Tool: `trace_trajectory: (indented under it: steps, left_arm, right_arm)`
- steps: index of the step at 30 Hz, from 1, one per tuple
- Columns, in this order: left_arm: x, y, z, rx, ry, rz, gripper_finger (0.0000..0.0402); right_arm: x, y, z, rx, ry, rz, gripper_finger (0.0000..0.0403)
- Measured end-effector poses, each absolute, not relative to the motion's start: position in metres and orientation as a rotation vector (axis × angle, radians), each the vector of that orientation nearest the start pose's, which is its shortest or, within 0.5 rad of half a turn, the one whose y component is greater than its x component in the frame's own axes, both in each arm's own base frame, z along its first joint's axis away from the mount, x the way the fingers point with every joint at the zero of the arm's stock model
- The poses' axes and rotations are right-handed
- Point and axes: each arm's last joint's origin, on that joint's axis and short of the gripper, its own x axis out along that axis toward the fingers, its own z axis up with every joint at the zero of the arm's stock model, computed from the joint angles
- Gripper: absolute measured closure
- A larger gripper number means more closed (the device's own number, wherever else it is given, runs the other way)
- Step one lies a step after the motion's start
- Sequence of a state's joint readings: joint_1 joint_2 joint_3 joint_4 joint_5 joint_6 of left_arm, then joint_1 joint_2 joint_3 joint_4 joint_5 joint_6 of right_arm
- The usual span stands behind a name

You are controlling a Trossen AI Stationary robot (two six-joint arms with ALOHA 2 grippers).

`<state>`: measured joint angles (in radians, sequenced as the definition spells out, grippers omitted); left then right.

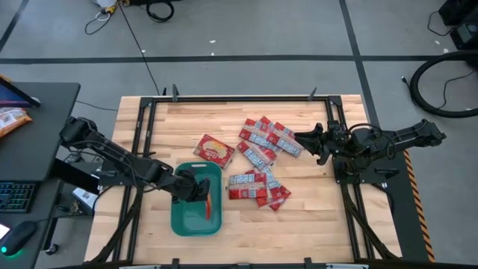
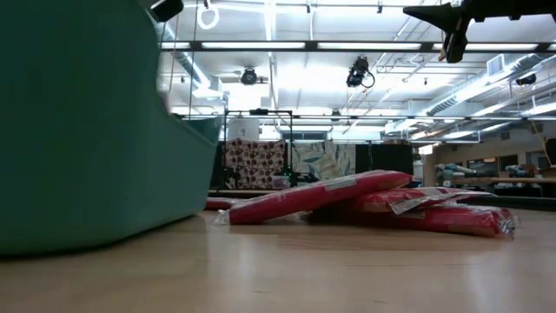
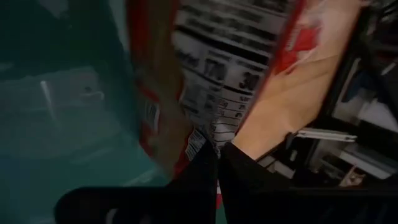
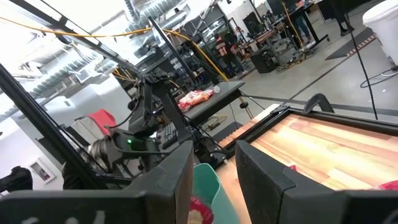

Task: Sort popcorn bags into baskets
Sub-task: Put the red popcorn bag into the green bin

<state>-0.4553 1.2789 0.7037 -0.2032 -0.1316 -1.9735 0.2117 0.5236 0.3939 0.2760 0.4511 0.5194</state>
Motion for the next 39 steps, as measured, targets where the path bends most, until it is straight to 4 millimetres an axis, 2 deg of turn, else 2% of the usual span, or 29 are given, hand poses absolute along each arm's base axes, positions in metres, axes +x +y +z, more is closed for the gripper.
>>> trace_trajectory:
  steps: [12,19,25,39]
  left_arm:
    - [0.223,-0.107,0.2,-1.642,0.82,0.543,0.0392]
    - [0.234,-0.111,0.214,-1.639,0.719,0.339,0.0392]
    - [0.227,-0.108,0.205,-1.593,0.78,0.449,0.0392]
    - [0.22,-0.103,0.196,-1.55,0.902,0.547,0.0392]
  right_arm:
    - [0.134,0.016,0.279,0.567,-0.221,-0.191,0.0277]
    - [0.134,0.016,0.28,0.552,-0.221,-0.193,0.0277]
    - [0.134,0.016,0.28,0.547,-0.221,-0.186,0.0277]
    - [0.134,0.016,0.281,0.552,-0.235,-0.182,0.0277]
